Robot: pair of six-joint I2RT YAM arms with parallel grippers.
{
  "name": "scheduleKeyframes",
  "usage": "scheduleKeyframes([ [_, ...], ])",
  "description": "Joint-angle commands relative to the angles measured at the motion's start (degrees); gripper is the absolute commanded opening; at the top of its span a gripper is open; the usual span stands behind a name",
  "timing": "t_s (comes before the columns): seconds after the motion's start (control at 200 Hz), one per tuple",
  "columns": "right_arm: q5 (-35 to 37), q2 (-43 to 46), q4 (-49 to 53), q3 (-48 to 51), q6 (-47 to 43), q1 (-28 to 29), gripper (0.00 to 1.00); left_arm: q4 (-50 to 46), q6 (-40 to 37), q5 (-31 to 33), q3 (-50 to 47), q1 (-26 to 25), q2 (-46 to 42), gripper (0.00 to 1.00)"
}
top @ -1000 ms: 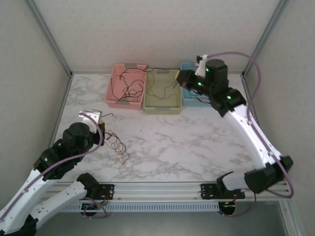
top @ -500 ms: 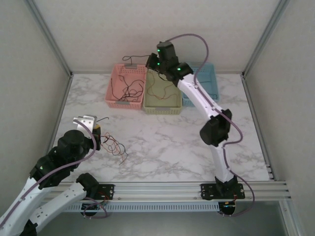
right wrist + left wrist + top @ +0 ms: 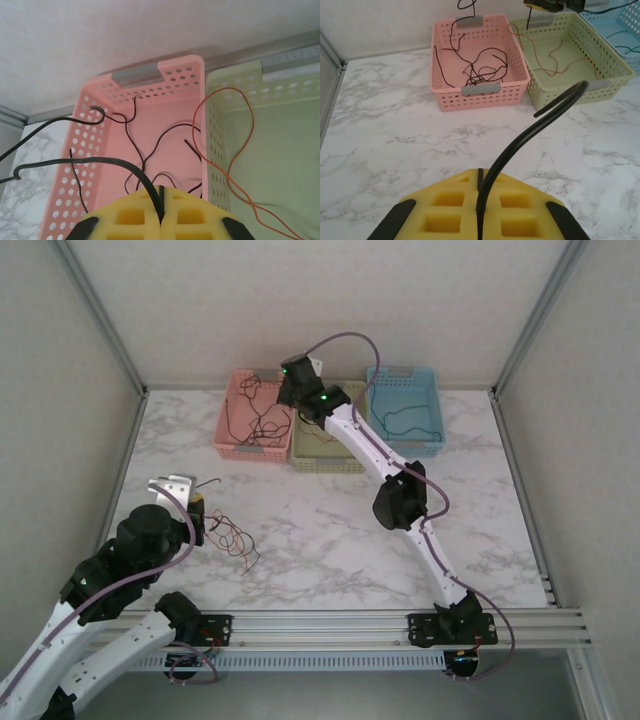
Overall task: Untangle the cables
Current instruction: Place the cable in the container.
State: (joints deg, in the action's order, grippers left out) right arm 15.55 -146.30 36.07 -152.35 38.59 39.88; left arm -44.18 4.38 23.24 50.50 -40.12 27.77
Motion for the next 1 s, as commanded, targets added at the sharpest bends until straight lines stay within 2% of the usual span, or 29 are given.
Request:
scheduleKeyframes([
  [0.0,-1.0,-3.1,-2.1,-2.0,0.4,1.0,0.01,-0.2,0.8,0.8,-0.7,0.6,-0.7,0.0],
  [0.355,-5.4,-5.8,-1.3,-1.7,3.0,1.8,0.37,-0.3,1.0,0.6,-0.8,0.5,-0.5,0.0],
  [0.491,-7.7,-5.8,-0.6,-1.4,2.8,2.2,0.42,-0.3,1.1,0.5,-0.8,0.6,-0.4,0.0],
  [0.881,-13.0,-3.6,1.2,1.5,-2.7,4.3,0.64,-0.4,1.2,0.5,-0.8,0.5,-0.3,0.0],
  [0.991,-13.6,-3.1,3.2,1.5,-4.9,4.5,0.67,-0.5,1.3,0.5,-0.8,0.6,-0.3,0.0],
])
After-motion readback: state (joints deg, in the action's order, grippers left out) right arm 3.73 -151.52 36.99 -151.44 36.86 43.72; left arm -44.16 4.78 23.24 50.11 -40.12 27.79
